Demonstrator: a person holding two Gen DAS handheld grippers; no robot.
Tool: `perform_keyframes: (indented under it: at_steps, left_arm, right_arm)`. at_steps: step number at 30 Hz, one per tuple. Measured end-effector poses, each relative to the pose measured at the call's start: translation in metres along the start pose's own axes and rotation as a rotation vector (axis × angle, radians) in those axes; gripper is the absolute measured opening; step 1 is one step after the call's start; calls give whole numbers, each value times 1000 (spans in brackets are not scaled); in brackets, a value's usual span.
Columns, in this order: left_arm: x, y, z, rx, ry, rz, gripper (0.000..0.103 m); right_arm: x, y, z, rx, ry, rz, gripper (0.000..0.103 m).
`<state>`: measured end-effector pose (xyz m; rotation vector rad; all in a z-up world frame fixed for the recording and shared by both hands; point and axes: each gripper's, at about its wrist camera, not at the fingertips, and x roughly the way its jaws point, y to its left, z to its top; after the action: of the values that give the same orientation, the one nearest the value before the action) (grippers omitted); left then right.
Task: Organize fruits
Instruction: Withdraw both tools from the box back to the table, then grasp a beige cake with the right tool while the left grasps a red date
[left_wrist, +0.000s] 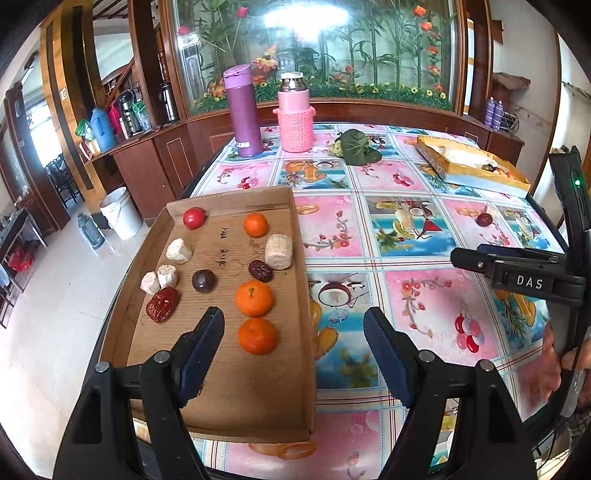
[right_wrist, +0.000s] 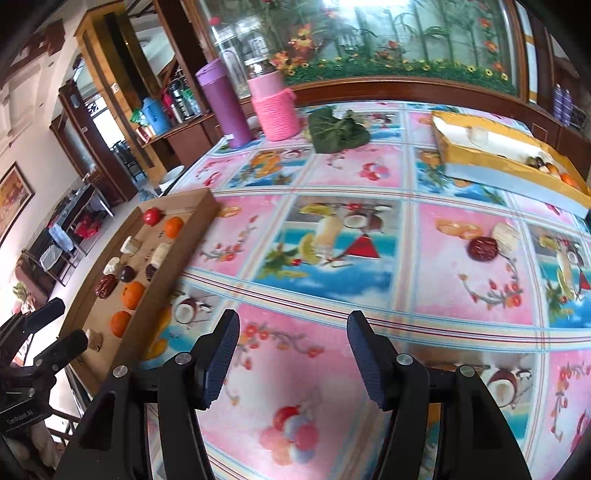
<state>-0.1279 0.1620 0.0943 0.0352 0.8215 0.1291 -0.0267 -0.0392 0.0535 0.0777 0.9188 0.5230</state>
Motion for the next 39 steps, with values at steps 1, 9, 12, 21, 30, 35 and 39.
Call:
perform_keyframes:
  at_steps: [1,9,12,21,30,35,39]
  left_arm:
    - [1,-2,1,5,2,0,77]
    - [8,-12,2,31,19,-15,77]
    - [14,-15,2,32,34,-30,77]
    - [38,-34,-1,39,94,-100,77]
    - [48,-50,3,33,122,-151,77]
    - [54,-63,14,29,132,-194,77]
    - [62,-88,33,65,116,-218,77]
  right_arm:
    - [-1,-6,-1,10,0,-6,65]
    - [-13,-56,-5,57,-7,-76,65]
    - [-27,-88,-5,106,-22,-125,65]
    - [-58,-194,7,356,-92,-236,65]
    - [-17,-215,44,386,-109,-193,65]
    - [11,-204,52,359,-83,-133,65]
    - [20,-185,54,248,-71,-189,39]
